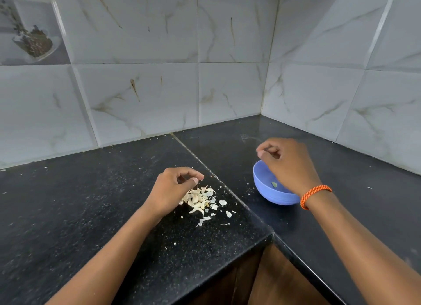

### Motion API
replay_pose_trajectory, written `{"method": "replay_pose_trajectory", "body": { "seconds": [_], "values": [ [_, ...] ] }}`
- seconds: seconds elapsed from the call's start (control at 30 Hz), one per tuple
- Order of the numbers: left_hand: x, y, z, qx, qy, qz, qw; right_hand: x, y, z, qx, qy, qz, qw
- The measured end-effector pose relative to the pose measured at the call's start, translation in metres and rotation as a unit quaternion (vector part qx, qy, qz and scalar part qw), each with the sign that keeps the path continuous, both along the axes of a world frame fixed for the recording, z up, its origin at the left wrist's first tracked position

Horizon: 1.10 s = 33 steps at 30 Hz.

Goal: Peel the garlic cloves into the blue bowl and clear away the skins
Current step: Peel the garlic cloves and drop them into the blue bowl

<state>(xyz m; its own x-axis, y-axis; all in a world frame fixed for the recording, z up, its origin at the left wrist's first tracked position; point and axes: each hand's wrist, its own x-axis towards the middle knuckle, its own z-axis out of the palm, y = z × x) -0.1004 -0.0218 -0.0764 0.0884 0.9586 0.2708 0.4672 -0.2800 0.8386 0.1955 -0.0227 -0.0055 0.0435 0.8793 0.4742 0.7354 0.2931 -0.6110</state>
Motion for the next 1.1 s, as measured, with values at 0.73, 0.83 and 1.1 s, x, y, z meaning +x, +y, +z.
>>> {"method": "replay_pose_trajectory", "body": {
  "seconds": [0.73,0.83,1.1],
  "values": [
    [-0.03,0.01,-0.009,-0.012,0.255,0.004,0.967,-0.135,-0.002,-0.07,-0.075,-0.184,0.12,0.973],
    [-0.028,0.01,-0.01,-0.003,0.231,0.002,0.973,-0.127,0.002,-0.068,-0.076,-0.094,0.156,0.98],
    [-0.012,0.004,-0.008,0.078,0.118,-0.014,0.99,-0.077,-0.005,-0.083,0.057,-0.037,0.183,0.981]
  ]
}}
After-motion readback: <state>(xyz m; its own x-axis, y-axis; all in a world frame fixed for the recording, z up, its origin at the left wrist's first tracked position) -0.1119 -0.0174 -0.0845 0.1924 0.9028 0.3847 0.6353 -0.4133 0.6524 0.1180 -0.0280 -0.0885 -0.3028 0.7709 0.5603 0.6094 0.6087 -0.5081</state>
